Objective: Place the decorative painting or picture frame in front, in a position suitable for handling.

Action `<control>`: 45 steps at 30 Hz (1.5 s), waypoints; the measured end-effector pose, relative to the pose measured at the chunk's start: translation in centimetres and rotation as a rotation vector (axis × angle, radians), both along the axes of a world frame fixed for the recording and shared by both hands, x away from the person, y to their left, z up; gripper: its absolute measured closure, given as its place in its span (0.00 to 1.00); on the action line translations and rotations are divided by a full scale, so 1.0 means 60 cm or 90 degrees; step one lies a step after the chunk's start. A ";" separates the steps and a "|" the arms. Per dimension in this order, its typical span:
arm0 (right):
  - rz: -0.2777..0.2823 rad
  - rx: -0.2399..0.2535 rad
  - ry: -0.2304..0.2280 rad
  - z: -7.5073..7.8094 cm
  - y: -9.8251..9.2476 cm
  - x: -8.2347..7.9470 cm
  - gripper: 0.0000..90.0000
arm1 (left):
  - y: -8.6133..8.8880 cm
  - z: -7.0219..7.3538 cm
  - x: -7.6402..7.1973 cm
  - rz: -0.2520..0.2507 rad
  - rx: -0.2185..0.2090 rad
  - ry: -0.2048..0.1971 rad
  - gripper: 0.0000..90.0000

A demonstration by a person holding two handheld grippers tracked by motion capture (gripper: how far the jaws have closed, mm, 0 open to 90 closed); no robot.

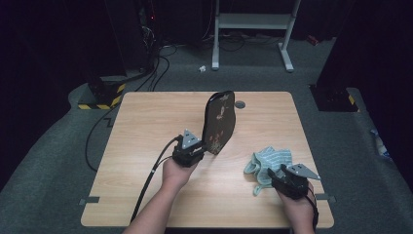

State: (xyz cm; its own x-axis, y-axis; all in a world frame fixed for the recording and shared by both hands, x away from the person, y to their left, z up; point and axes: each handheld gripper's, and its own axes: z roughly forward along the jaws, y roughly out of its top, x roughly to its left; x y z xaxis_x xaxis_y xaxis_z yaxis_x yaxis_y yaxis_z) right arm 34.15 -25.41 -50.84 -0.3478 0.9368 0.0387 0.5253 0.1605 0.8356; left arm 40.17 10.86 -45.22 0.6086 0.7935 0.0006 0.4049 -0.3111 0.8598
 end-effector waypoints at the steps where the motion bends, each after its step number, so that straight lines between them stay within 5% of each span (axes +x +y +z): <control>1: 0.000 0.000 0.000 0.000 0.000 0.000 0.47 | 0.000 0.000 0.000 0.000 0.000 0.000 0.82; 12: 0.002 0.003 0.003 -0.002 0.001 0.001 0.47 | 0.005 0.021 0.024 -0.039 -0.033 -0.003 0.66; 18: 0.002 0.006 0.004 -0.002 -0.001 0.001 0.47 | -0.015 0.035 0.051 -0.029 -0.027 0.003 0.58; 25: 0.002 0.008 0.007 -0.003 -0.002 0.001 0.47 | -0.035 0.040 0.080 -0.027 -0.016 -0.003 0.66; 30: 0.003 0.008 0.009 -0.004 -0.001 0.002 0.47 | -0.041 0.044 0.098 -0.037 -0.040 0.017 0.73; 41: 0.002 0.013 0.013 -0.005 -0.002 0.001 0.47 | -0.043 0.038 0.103 -0.022 -0.038 0.007 0.85; 45: 0.001 0.014 0.015 -0.005 -0.002 0.001 0.47 | -0.040 0.036 0.104 -0.020 -0.055 0.015 0.87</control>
